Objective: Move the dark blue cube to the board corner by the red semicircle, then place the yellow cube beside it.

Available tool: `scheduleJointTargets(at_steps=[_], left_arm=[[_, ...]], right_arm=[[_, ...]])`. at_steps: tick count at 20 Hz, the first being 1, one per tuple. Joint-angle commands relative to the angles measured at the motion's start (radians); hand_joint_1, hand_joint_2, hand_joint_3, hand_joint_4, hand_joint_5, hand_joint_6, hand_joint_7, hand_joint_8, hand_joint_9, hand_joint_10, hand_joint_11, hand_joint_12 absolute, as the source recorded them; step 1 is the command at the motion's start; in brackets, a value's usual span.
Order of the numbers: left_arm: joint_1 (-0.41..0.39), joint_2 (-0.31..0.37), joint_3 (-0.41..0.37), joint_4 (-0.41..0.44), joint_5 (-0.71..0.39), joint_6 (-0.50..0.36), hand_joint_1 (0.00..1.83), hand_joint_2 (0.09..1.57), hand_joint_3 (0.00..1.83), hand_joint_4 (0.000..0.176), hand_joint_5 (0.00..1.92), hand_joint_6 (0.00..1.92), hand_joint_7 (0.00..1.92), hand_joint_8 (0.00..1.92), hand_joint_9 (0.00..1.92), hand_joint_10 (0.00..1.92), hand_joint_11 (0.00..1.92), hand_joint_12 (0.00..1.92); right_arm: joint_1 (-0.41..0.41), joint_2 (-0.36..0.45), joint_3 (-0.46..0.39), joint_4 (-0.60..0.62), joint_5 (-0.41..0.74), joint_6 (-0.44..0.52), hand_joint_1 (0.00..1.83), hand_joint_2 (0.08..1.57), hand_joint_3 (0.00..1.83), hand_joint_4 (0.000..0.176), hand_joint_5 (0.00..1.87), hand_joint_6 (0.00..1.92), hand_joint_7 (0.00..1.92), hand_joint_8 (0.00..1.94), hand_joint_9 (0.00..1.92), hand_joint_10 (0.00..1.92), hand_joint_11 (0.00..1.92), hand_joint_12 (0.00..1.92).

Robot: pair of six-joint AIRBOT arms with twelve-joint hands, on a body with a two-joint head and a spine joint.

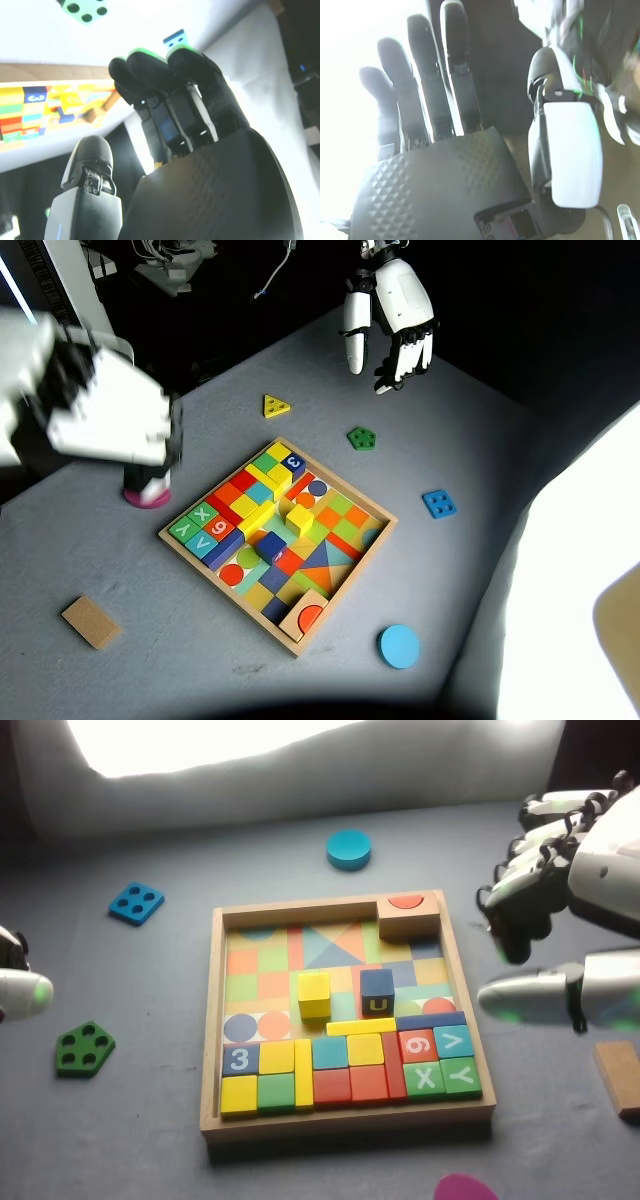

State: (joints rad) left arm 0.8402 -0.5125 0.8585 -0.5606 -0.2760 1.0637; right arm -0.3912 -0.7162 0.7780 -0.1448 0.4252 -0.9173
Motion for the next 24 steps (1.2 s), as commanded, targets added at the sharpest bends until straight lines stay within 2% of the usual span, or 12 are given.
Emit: scheduleJointTargets(at_steps=[1,2,3,4,7,11,13,15,17,21,23,24], left_arm=[[-0.003,0.011,0.0,0.0,-0.099,-0.002,0.01,1.14,0.26,0.021,0.07,0.05,0.1,0.04,0.08,0.07,0.0,0.45],[-0.002,0.01,0.0,0.0,-0.099,-0.002,0.01,1.14,0.26,0.021,0.07,0.05,0.1,0.04,0.08,0.07,0.0,0.45],[0.0,0.009,0.0,0.0,-0.099,-0.002,0.0,1.24,0.05,0.02,0.08,0.01,0.11,0.0,0.1,0.02,0.0,0.45],[0.003,0.008,0.002,0.0,-0.099,-0.002,0.0,1.26,0.02,0.026,0.06,0.0,0.09,0.0,0.09,0.0,0.0,0.4],[0.006,0.008,0.004,0.001,-0.102,-0.002,0.0,1.27,0.01,0.023,0.07,0.0,0.09,0.0,0.08,0.0,0.0,0.35],[0.009,0.008,0.004,0.001,-0.102,-0.002,0.0,1.26,0.0,0.026,0.05,0.0,0.08,0.0,0.08,0.0,0.0,0.33],[0.014,0.009,0.004,0.001,-0.102,-0.001,0.0,1.27,0.0,0.03,0.04,0.0,0.08,0.0,0.07,0.0,0.0,0.28],[0.021,0.008,0.004,0.001,-0.11,-0.001,0.0,1.27,0.0,0.03,0.05,0.01,0.08,0.0,0.06,0.0,0.0,0.27],[0.026,0.009,0.004,0.006,-0.11,0.0,0.0,1.27,0.0,0.035,0.03,0.01,0.06,0.0,0.05,0.0,0.0,0.22],[0.038,0.005,0.014,0.096,-0.11,-0.057,0.0,1.27,0.0,0.028,0.06,0.01,0.09,0.0,0.08,0.01,0.0,0.27],[0.04,0.003,0.016,0.106,-0.11,-0.057,0.0,1.27,0.0,0.034,0.06,0.01,0.09,0.0,0.08,0.0,0.0,0.27],[0.046,0.001,0.02,0.106,-0.111,-0.057,0.0,1.27,0.0,0.033,0.07,0.01,0.12,0.01,0.09,0.0,0.0,0.29]], right_arm=[[0.019,-0.001,0.004,0.041,0.16,-0.019,0.0,1.04,0.15,0.0,0.22,0.12,0.23,0.05,0.15,0.13,0.0,0.81],[0.017,-0.009,0.009,0.094,0.16,-0.075,0.0,1.04,0.15,0.0,0.22,0.12,0.23,0.05,0.15,0.13,0.0,0.81],[0.017,-0.014,0.013,0.127,0.16,-0.108,0.0,1.1,0.03,0.0,0.26,0.03,0.24,0.0,0.18,0.04,0.0,0.76],[0.017,-0.02,0.014,0.13,0.167,-0.13,0.0,1.12,0.02,0.0,0.24,0.01,0.22,0.0,0.17,0.01,0.0,0.74],[0.017,-0.028,0.014,0.13,0.182,-0.167,0.0,1.11,0.0,0.0,0.25,0.01,0.22,0.01,0.18,0.01,0.0,0.67],[0.008,-0.039,0.014,0.131,0.155,-0.226,0.0,1.11,0.0,0.0,0.26,0.01,0.21,0.0,0.17,0.0,0.0,0.66],[0.002,-0.048,0.014,0.173,0.128,-0.289,0.0,1.1,0.0,0.002,0.42,0.03,0.25,0.0,0.18,0.0,0.0,0.63],[-0.016,-0.066,0.014,0.317,0.127,-0.429,0.0,1.09,0.0,0.005,0.56,0.03,0.28,0.0,0.18,0.0,0.0,0.6],[-0.032,-0.086,0.014,0.435,0.147,-0.539,0.0,1.1,0.0,0.0,0.71,0.02,0.33,0.0,0.19,0.0,0.0,0.66],[-0.052,-0.129,0.021,0.484,0.155,-0.594,0.0,1.11,0.0,0.0,0.84,0.03,0.37,0.0,0.16,0.0,0.0,0.55],[-0.052,-0.161,0.037,0.51,0.156,-0.612,0.0,1.11,0.0,0.0,0.89,0.03,0.37,0.0,0.15,0.0,0.0,0.47],[-0.05,-0.193,0.052,0.556,0.157,-0.654,0.0,1.11,0.0,0.0,0.91,0.03,0.38,0.01,0.15,0.0,0.0,0.47]])
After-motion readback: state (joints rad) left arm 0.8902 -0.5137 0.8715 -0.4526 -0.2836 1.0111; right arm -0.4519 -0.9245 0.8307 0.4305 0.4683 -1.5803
